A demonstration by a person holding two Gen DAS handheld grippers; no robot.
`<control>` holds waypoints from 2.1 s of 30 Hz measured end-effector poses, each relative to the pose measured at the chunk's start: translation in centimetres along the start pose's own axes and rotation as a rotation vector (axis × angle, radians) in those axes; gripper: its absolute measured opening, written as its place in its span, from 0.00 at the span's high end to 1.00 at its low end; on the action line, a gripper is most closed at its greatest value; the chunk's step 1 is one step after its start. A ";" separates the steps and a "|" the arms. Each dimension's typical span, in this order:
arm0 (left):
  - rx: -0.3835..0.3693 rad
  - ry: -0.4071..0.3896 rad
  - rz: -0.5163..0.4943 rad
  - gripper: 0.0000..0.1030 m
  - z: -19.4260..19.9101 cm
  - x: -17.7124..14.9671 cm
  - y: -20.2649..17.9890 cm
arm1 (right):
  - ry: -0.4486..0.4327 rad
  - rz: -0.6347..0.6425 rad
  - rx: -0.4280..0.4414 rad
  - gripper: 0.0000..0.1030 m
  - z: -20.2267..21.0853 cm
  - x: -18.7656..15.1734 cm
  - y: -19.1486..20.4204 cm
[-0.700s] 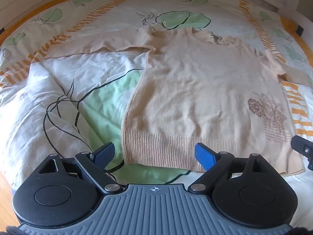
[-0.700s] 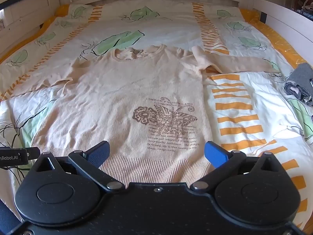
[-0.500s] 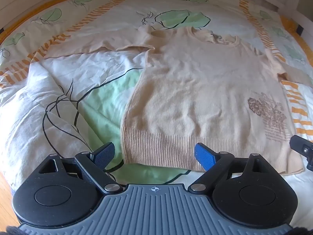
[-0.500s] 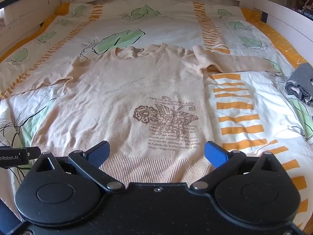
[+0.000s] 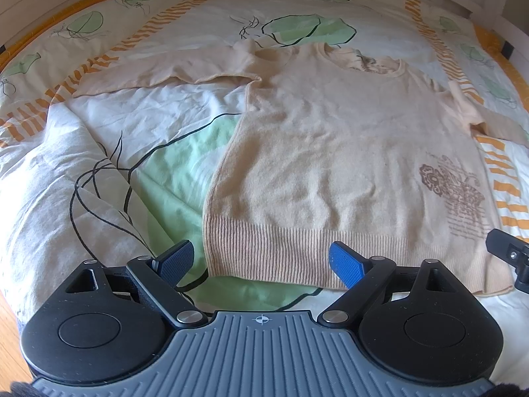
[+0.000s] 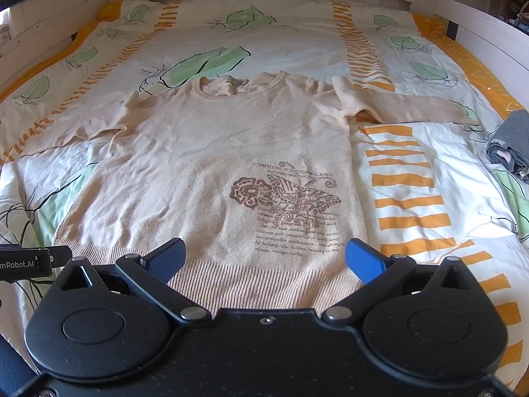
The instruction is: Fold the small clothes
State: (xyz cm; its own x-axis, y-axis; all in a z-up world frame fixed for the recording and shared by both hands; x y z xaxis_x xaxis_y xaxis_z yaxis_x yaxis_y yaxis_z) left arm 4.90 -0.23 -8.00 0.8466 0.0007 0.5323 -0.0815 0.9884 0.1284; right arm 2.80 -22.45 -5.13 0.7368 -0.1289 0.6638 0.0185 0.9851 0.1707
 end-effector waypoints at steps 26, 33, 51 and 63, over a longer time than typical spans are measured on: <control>-0.062 0.037 0.035 0.13 -0.5 -0.3 -0.6 | 0.030 -0.007 -0.018 0.01 -0.9 -0.4 -0.3; -0.008 0.016 0.030 0.13 -1.1 0.5 0.2 | 0.040 -0.025 -0.062 0.01 -1.7 -0.3 -1.5; 0.037 -0.021 -0.072 0.13 -3.9 7.1 -2.7 | -0.044 0.233 -0.357 0.01 -3.9 5.3 -4.3; 0.025 -0.056 -0.099 0.14 -7.0 13.2 -5.9 | 0.102 0.059 -0.277 0.10 -9.3 8.9 -12.4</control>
State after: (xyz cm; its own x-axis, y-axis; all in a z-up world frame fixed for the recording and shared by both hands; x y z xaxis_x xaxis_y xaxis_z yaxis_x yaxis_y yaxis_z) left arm 20.25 -4.94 -7.63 0.8204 -0.1061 0.5619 -0.0125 0.9790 0.2032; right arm 15.41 -34.80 -8.10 0.8060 -0.0726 0.5875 0.1475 0.9858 -0.0805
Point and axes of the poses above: each gripper's, at about its wrist camera, not at the fingertips, and z roughly against the way its jaws point, y to its left, x to its top, the point moved 9 cm from there along -z, roughly the way its jaws point, and after that the axes turned 9 degrees about x, right-handed, at the moved point
